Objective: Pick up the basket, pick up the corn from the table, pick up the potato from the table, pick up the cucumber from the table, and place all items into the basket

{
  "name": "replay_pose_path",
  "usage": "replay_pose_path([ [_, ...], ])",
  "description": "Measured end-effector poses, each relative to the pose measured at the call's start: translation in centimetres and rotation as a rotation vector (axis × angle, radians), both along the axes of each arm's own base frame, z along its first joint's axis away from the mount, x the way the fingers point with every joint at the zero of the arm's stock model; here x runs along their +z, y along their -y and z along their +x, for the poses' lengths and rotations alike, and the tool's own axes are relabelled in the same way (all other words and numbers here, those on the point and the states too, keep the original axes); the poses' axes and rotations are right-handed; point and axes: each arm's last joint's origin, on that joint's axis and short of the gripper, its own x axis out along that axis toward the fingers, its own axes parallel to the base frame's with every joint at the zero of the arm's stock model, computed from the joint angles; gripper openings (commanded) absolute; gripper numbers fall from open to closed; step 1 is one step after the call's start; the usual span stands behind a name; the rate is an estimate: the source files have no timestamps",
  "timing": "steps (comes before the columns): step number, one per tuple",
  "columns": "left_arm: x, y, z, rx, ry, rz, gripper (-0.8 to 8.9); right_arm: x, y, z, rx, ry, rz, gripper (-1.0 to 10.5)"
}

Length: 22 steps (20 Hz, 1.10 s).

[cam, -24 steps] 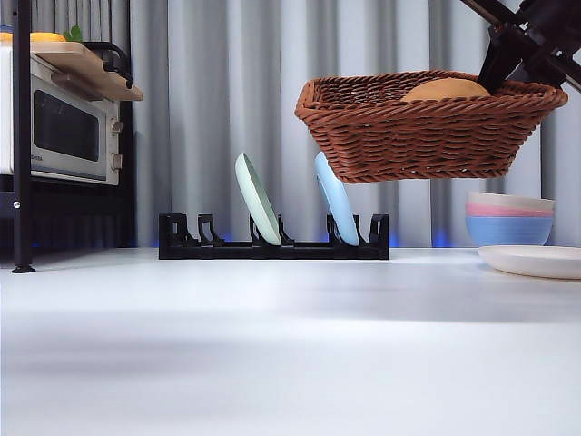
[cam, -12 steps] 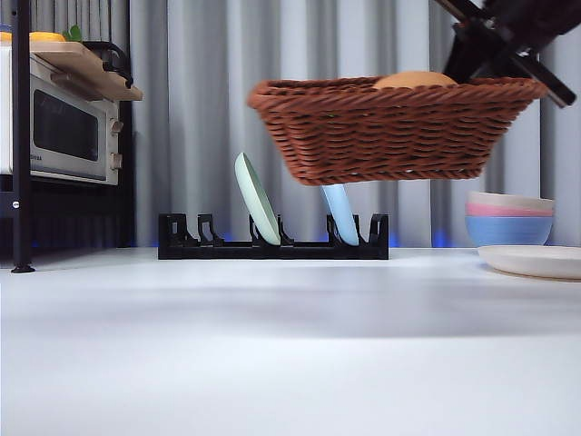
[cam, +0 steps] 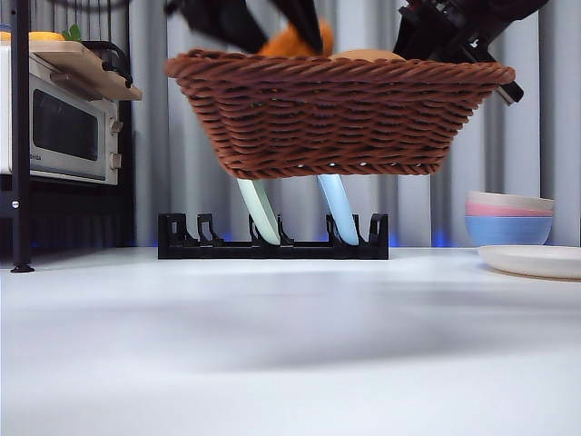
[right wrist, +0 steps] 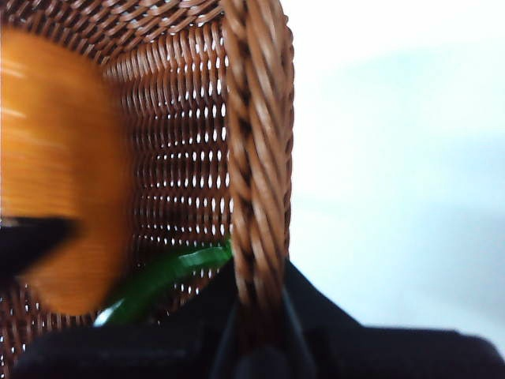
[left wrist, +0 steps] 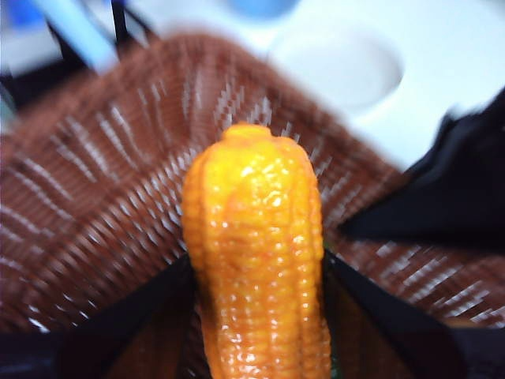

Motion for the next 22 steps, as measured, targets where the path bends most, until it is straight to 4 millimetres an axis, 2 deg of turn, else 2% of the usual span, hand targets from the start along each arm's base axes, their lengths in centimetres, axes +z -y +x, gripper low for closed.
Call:
replay_pose_path([
  [1, -0.6, 0.1, 0.1, 0.0, -0.024, 0.022, 0.26, 0.0, -0.1, 0.0, 0.002, 0.0, 0.0, -0.2],
  [2, -0.9, 0.2, 0.3, 0.0, -0.037, 0.034, 0.98, 0.0, -0.1, 0.0, 0.002, 0.0, 0.0, -0.2],
  [3, -1.1, 0.2, 0.3, 0.001, -0.045, 0.043, 1.98, 0.0, 0.0, 0.0, -0.001, 0.0, -0.003, -0.2],
  [5, -1.2, 0.2, 0.2, 0.008, -0.051, 0.055, 4.76, 0.0, 0.0, 0.0, -0.002, 0.0, -0.005, -0.2],
  [6, -1.2, 0.1, 0.2, 0.014, -0.047, 0.058, 5.58, 0.0, 0.0, 0.0, -0.005, 0.0, -0.005, -0.2],
  [10, -1.0, 0.1, 0.2, 0.018, -0.052, 0.066, 5.75, 0.0, 0.1, 0.0, -0.007, 0.001, -0.004, -0.2],
  [12, 0.4, 0.0, 0.1, 0.017, -0.048, 0.063, 5.75, 0.0, 0.1, 0.0, -0.01, 0.002, -0.006, -0.2],
  [16, 5.4, -0.6, -0.6, 0.017, -0.003, 0.026, 5.75, -0.1, 0.2, 0.3, -0.068, 0.015, -0.037, -0.2],
  [18, 8.0, -1.2, -1.2, 0.017, 0.033, -0.005, 5.75, -0.6, -0.1, 1.0, -0.09, 0.011, -0.023, -0.2],
  [22, 13.5, -3.2, -3.5, 0.01, 0.159, -0.095, 5.75, -3.8, -1.1, 3.4, -0.14, -0.091, -0.016, -0.2],
])
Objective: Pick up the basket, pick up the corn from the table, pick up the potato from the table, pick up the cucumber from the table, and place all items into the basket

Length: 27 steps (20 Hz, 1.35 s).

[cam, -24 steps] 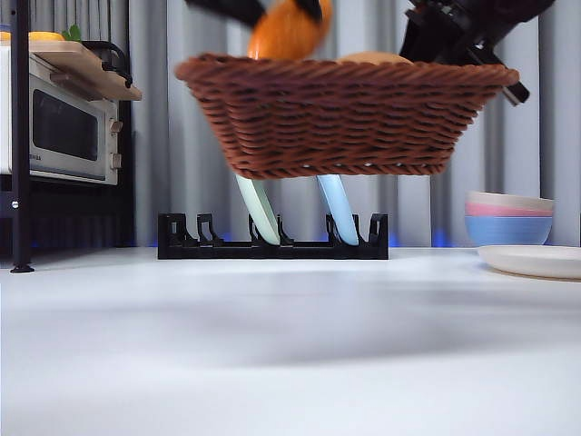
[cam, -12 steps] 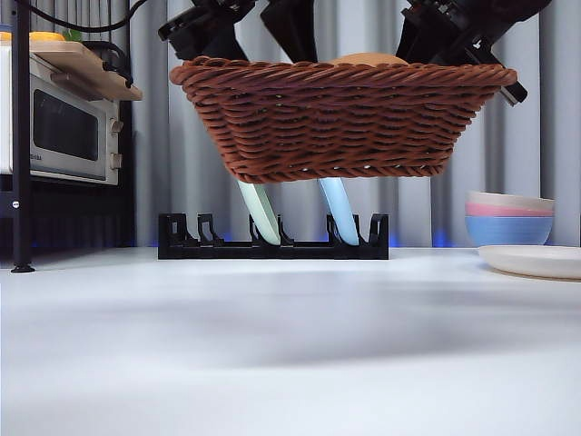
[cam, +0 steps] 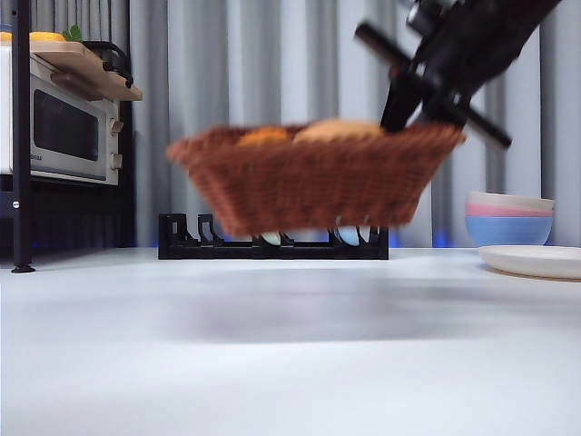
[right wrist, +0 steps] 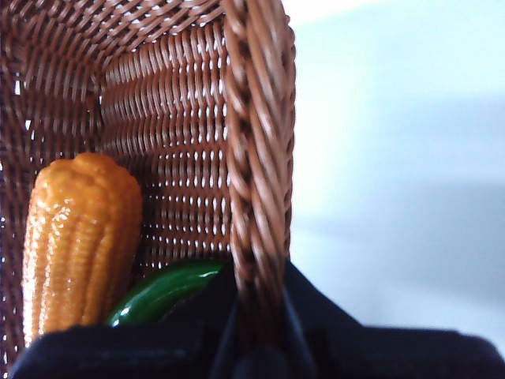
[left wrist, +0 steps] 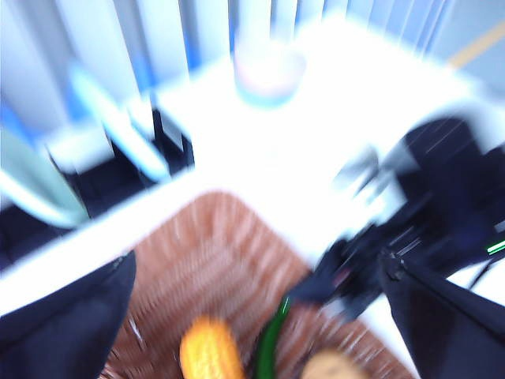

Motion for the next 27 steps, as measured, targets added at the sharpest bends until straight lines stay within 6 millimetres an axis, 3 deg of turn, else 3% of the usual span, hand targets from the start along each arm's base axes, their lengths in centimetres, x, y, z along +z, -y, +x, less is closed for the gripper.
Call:
replay_pose_path([
  [3, 1.3, -0.9, -1.0, -0.001, 0.032, -0.025, 5.75, -2.6, -0.6, 1.3, -0.027, -0.082, -0.008, -0.2],
  [8, 1.0, -1.2, -1.3, -0.001, -0.005, 0.009, 5.75, -6.7, -1.1, 2.7, -0.052, -0.202, -0.042, 0.1],
  [11, 0.7, -1.3, -1.4, -0.002, -0.031, 0.033, 5.74, -7.9, -1.2, 3.0, -0.056, -0.233, -0.051, 1.6],
  [13, 0.5, -1.4, -1.5, -0.005, -0.041, 0.051, 5.74, -7.9, -1.2, 3.0, -0.065, -0.232, -0.056, 3.3],
  [16, 0.3, -1.5, -1.6, -0.008, -0.051, 0.075, 5.62, -7.7, -1.2, 3.0, -0.082, -0.22, -0.071, 4.7],
  [20, 0.1, -1.7, -1.7, 0.008, -0.047, 0.118, 5.62, -6.4, -0.7, 2.7, -0.076, -0.184, -0.069, 4.7],
  [23, -0.1, -1.9, -1.7, 0.049, -0.043, 0.18, 5.49, -3.6, 0.0, 2.0, -0.058, -0.093, -0.056, 4.7],
  [27, -0.4, -2.3, -1.7, 0.133, -0.023, 0.273, 2.42, 0.7, 0.9, -0.1, -0.008, 0.056, -0.056, 4.7],
])
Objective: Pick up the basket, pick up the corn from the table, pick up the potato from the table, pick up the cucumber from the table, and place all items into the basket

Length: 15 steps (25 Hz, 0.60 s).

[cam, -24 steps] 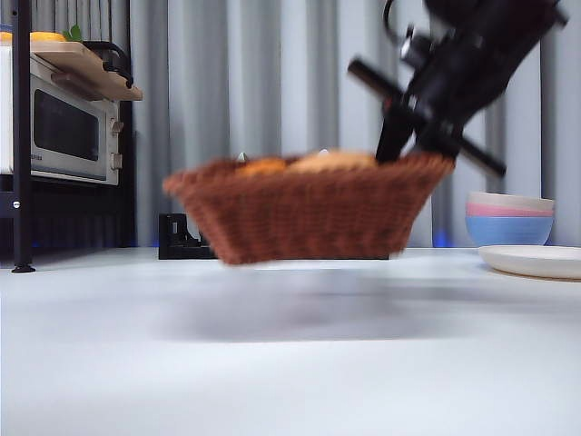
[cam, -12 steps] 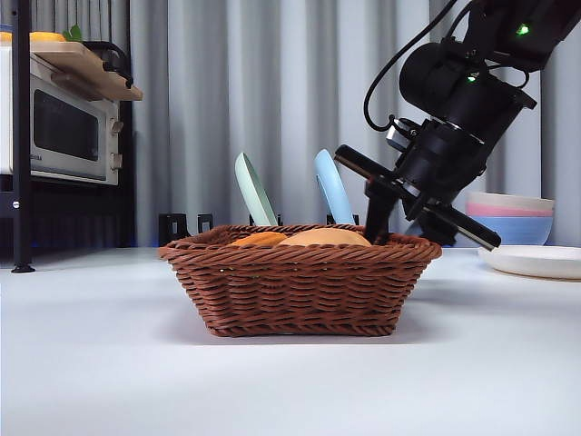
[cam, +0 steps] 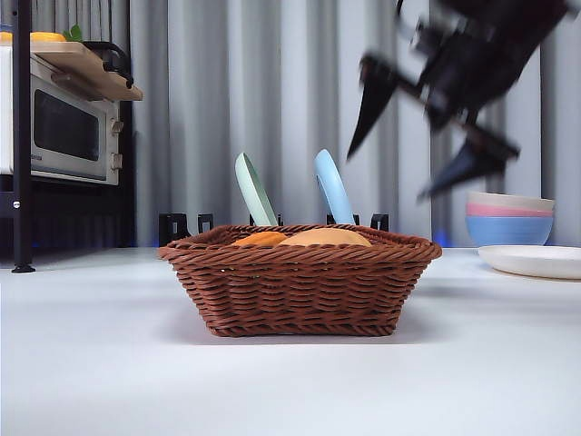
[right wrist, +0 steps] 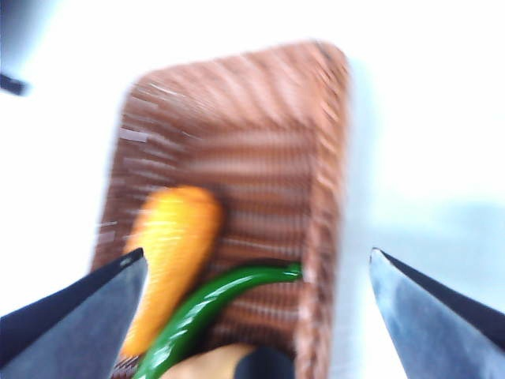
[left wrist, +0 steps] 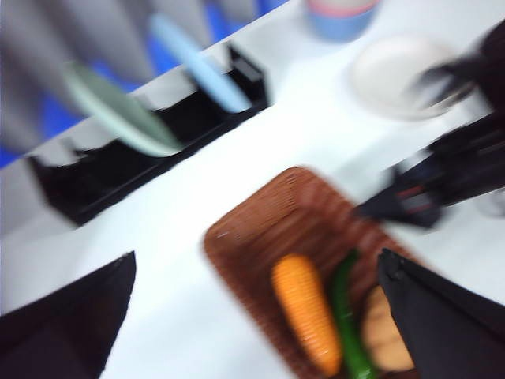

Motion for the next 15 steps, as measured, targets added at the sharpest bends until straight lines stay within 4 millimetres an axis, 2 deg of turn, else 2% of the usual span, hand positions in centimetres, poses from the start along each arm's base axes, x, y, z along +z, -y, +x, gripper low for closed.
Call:
replay_pose_path([
  [2, -0.2, -0.3, 0.0, 0.022, -0.008, 0.047, 0.46, 2.2, 0.5, -1.4, 0.04, 0.087, -0.012, 3.8],
  [3, -0.3, -0.5, 0.0, 0.029, -0.013, 0.067, -0.27, 3.3, 0.8, -2.2, 0.058, 0.131, -0.018, 3.0],
  [6, -0.6, -0.9, 0.1, 0.045, -0.028, 0.102, -0.09, 6.0, 1.7, -4.4, 0.098, 0.244, -0.033, 0.1],
  [7, -0.6, -1.1, 0.2, 0.05, -0.032, 0.105, -0.09, 6.8, 2.0, -5.2, 0.105, 0.28, -0.034, -0.2],
  [10, -0.5, -1.4, 0.1, 0.058, -0.027, 0.106, -0.09, 8.8, 2.8, -7.2, 0.125, 0.381, -0.037, -0.1],
  [15, 0.5, -2.2, -0.8, 0.06, 0.014, 0.069, -0.09, 10.8, 3.9, -9.9, 0.154, 0.492, -0.058, -0.1],
])
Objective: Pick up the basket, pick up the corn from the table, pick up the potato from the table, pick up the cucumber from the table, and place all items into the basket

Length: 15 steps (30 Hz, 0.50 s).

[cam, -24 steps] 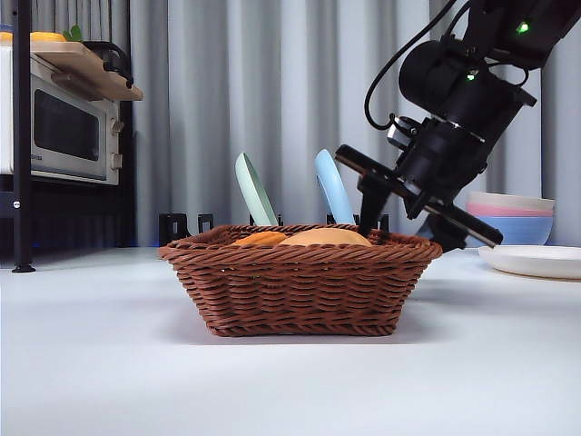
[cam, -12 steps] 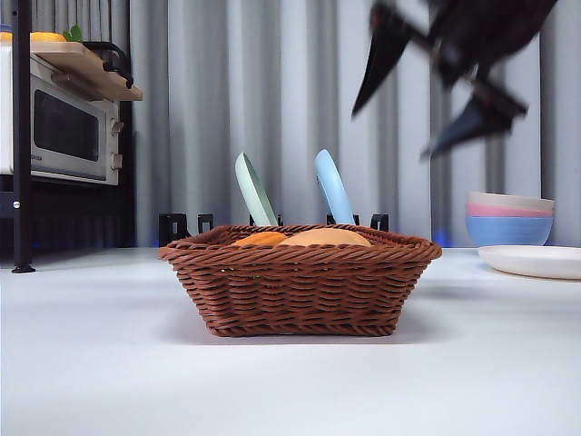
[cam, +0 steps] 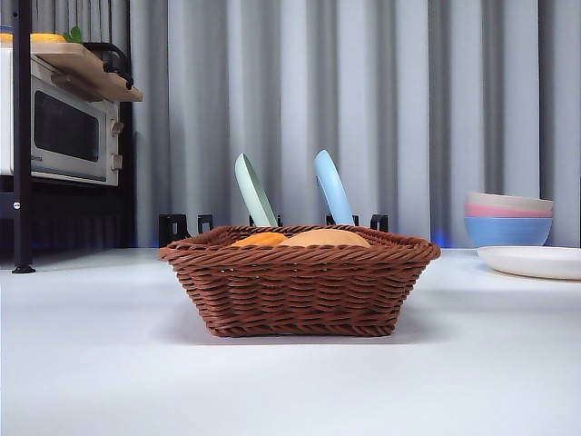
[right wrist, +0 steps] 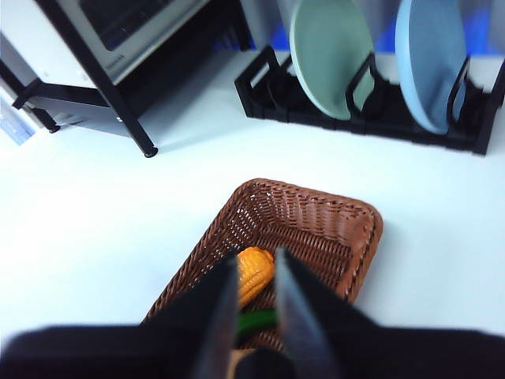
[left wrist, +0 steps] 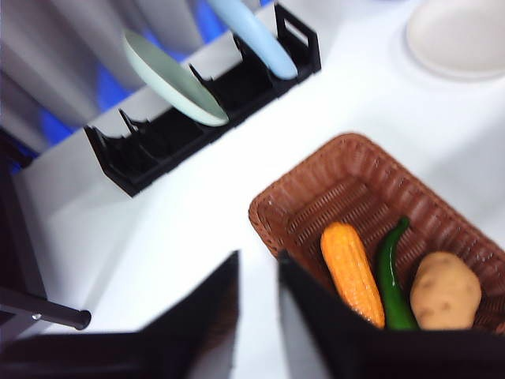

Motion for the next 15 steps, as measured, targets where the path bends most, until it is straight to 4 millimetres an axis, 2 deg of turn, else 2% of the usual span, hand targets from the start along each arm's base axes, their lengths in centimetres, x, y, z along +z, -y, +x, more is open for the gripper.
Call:
replay_pose_path([
  [3, 0.5, -0.7, -0.8, 0.0, 0.026, -0.022, -0.09, 0.6, 0.4, -1.2, 0.012, 0.034, -0.016, -0.1],
  [6, 0.1, -1.2, -1.5, 0.0, 0.052, -0.043, -0.09, 1.0, 0.9, -2.2, 0.006, 0.07, -0.037, -0.1],
  [11, -3.1, -2.4, -2.9, 0.0, 0.106, -0.089, -0.09, 0.1, 1.8, -3.9, -0.058, 0.121, -0.08, -0.1],
  [15, -6.9, -4.1, -5.0, 0.002, 0.169, -0.145, -0.09, -1.7, 2.3, -5.1, -0.066, 0.14, -0.09, -0.1],
])
